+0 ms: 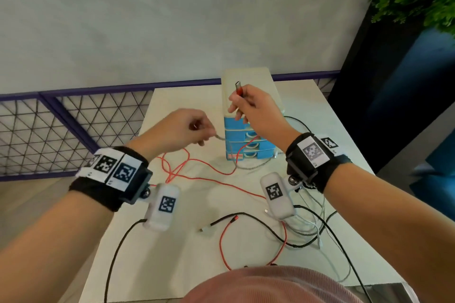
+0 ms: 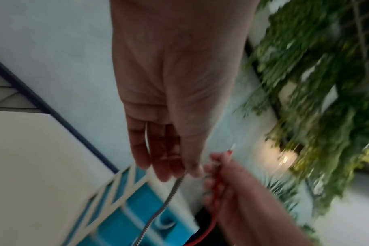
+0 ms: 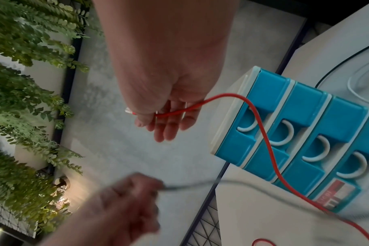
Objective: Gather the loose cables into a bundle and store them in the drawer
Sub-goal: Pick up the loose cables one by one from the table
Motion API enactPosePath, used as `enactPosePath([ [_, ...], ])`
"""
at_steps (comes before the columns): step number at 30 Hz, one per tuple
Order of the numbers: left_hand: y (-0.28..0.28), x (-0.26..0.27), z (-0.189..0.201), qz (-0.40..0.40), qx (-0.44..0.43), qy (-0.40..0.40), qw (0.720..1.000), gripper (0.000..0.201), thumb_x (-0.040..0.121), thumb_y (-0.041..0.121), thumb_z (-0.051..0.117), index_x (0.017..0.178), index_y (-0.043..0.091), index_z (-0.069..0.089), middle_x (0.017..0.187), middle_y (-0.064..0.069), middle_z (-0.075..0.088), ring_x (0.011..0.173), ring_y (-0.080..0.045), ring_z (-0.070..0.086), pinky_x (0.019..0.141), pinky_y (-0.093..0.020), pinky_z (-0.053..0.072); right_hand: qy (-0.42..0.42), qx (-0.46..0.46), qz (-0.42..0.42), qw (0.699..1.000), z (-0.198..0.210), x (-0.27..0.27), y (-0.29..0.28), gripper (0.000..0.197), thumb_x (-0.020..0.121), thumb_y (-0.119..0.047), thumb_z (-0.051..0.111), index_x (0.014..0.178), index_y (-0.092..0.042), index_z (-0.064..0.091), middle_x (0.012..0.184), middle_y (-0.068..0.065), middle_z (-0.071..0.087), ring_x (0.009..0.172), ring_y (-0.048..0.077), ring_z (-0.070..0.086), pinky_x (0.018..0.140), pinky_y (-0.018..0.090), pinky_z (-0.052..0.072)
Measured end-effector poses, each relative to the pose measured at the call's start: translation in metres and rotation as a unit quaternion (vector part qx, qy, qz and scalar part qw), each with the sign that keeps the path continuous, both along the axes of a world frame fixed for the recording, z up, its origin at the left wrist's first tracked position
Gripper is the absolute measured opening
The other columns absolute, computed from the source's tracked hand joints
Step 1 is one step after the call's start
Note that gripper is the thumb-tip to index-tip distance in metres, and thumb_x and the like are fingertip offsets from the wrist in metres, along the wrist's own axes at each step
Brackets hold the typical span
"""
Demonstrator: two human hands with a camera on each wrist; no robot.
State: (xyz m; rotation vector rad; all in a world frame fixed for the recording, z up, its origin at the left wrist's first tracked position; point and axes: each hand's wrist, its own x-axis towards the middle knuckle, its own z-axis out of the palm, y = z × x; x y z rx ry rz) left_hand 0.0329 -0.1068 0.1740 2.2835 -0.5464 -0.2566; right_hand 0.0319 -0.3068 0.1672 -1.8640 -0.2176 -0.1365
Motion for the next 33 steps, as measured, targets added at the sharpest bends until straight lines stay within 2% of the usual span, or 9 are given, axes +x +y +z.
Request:
enactPosePath([
  [6, -0.021, 0.008, 0.048, 0.055, -0.223, -0.051, 0.972, 0.008, 0.09, 0.014, 0.062, 0.082, 0.013, 0.063, 0.058, 0.008, 0.061, 0.053, -0.006, 0.056, 0.057, -0.02, 0.051, 0.042, 0.061, 0.136, 0.988, -0.001, -0.009, 0.017, 0.024, 0.106, -0.016, 0.031, 0.102, -0.011, 0.054, 0.077, 0.006, 0.068, 0.067, 0.013, 0.068, 0.069, 0.027, 0.048],
  [9, -0.03, 0.01, 0.041, 0.08, -0.245, -0.083, 0.963, 0.008, 0.09, 0.016, 0.062, 0.087, 0.009, 0.063, 0.066, 0.005, 0.059, 0.055, -0.002, 0.056, 0.057, -0.018, 0.05, 0.04, 0.069, 0.144, 0.986, 0.0, -0.013, 0.017, 0.028, 0.106, -0.019, 0.029, 0.097, -0.011, 0.055, 0.067, 0.002, 0.052, 0.057, 0.016, 0.057, 0.063, 0.026, 0.048],
  [12, -0.043, 0.002, 0.025, 0.098, -0.271, -0.087, 0.954, 0.022, 0.093, 0.01, 0.057, 0.111, -0.001, 0.065, 0.075, 0.003, 0.059, 0.058, 0.007, 0.056, 0.057, -0.007, 0.044, 0.032, 0.059, 0.123, 0.99, 0.001, -0.014, 0.014, 0.031, 0.107, -0.02, 0.028, 0.086, -0.018, 0.051, 0.069, 0.002, 0.045, 0.057, 0.014, 0.051, 0.058, 0.022, 0.045],
  [17, -0.051, -0.004, 0.002, 0.107, -0.236, -0.083, 0.962, 0.034, 0.095, 0.02, 0.055, 0.128, 0.015, 0.058, 0.107, 0.007, 0.066, 0.073, 0.016, 0.055, 0.073, -0.005, 0.043, 0.047, 0.034, 0.106, 0.993, -0.002, -0.014, 0.01, 0.028, 0.107, -0.018, 0.026, 0.092, -0.009, 0.048, 0.07, 0.004, 0.046, 0.053, 0.01, 0.05, 0.052, 0.014, 0.042],
  [20, -0.053, -0.006, -0.003, 0.115, -0.261, -0.018, 0.958, 0.034, 0.096, 0.023, 0.052, 0.129, 0.016, 0.055, 0.099, 0.005, 0.065, 0.086, 0.002, 0.061, 0.079, -0.016, 0.05, 0.047, 0.028, 0.104, 0.993, -0.004, -0.014, 0.011, 0.026, 0.107, -0.018, 0.026, 0.091, -0.011, 0.046, 0.069, 0.002, 0.04, 0.052, 0.008, 0.042, 0.051, 0.017, 0.039],
  [24, -0.053, -0.012, -0.017, 0.162, -0.302, 0.089, 0.935, 0.026, 0.093, 0.038, 0.054, 0.107, 0.016, 0.052, 0.097, 0.0, 0.068, 0.093, -0.014, 0.068, 0.08, -0.033, 0.055, 0.056, 0.009, 0.078, 0.995, -0.004, -0.012, 0.012, 0.026, 0.106, -0.016, 0.029, 0.088, -0.012, 0.047, 0.067, -0.002, 0.04, 0.044, 0.001, 0.035, 0.045, 0.017, 0.033],
  [27, -0.044, -0.016, -0.039, 0.125, -0.213, 0.124, 0.961, 0.023, 0.092, 0.037, 0.055, 0.094, 0.014, 0.054, 0.088, -0.002, 0.066, 0.083, -0.017, 0.066, 0.074, -0.033, 0.053, 0.088, 0.02, 0.069, 0.993, -0.003, -0.012, 0.008, 0.027, 0.104, -0.017, 0.029, 0.081, -0.015, 0.043, 0.068, 0.0, 0.036, 0.043, 0.004, 0.029, 0.043, 0.022, 0.028],
  [30, -0.024, -0.023, -0.078, -0.005, -0.018, 0.148, 0.989, 0.017, 0.091, 0.026, 0.061, 0.09, 0.009, 0.061, 0.08, -0.003, 0.066, 0.066, -0.009, 0.063, 0.061, -0.021, 0.051, 0.12, 0.045, 0.061, 0.99, 0.0, -0.015, 0.003, 0.027, 0.105, -0.019, 0.03, 0.079, -0.018, 0.036, 0.068, 0.003, 0.031, 0.037, 0.007, 0.024, 0.035, 0.019, 0.023],
  [33, -0.005, -0.033, -0.125, -0.113, 0.169, 0.171, 0.964, 0.006, 0.086, 0.017, 0.065, 0.081, 0.017, 0.063, 0.078, 0.0, 0.066, 0.061, -0.006, 0.059, 0.056, -0.011, 0.045, 0.102, 0.0, 0.056, 0.993, -0.003, -0.015, -0.002, 0.02, 0.104, -0.022, 0.036, 0.085, -0.02, 0.04, 0.065, 0.002, 0.031, 0.039, 0.003, 0.026, 0.036, 0.019, 0.025],
])
